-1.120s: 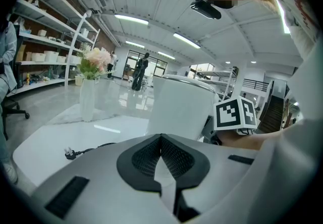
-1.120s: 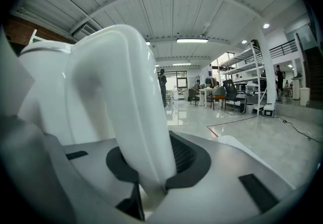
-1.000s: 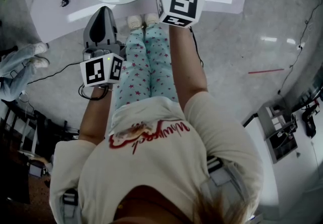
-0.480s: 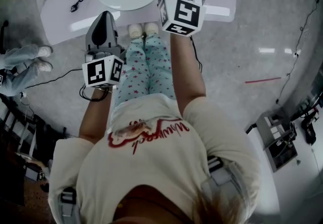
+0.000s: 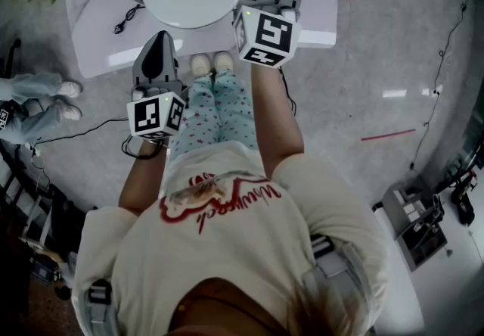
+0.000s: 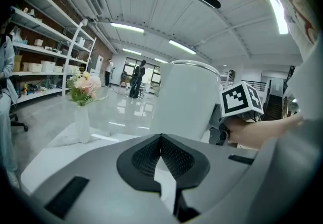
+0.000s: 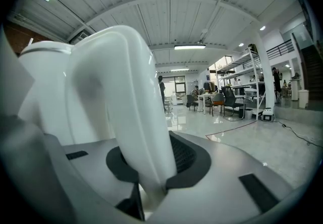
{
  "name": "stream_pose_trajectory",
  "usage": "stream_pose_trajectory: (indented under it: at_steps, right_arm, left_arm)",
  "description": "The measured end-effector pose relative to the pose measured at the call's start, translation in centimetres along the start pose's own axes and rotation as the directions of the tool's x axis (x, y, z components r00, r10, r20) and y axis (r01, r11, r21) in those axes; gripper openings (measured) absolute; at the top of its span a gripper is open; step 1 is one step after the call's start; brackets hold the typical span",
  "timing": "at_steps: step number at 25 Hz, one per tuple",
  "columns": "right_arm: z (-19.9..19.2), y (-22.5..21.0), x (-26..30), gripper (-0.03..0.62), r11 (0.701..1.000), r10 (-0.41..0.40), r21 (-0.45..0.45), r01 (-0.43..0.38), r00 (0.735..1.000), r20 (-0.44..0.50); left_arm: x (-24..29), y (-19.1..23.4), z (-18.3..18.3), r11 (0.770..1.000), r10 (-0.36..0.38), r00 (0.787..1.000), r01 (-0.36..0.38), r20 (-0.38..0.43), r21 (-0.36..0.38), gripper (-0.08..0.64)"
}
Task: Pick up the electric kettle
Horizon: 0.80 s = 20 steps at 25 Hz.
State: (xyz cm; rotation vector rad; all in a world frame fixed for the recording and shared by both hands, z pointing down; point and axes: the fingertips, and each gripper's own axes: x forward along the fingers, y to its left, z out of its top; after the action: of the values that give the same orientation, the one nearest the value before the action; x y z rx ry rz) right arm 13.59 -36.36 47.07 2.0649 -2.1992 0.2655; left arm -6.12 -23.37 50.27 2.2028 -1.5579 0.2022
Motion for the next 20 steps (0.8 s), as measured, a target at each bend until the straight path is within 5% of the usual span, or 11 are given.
stream_pose_trajectory:
  at_steps: [20]
  right_arm:
    - [8.6,-1.7,-1.1,0.084,0.999,-0.041,0.027,0.04,0.999,0.025]
  left_arm:
    - [-1.2,-2.4,8.5,0.997,-0.045,0.995,0.039,0.09,0.061,-0.002]
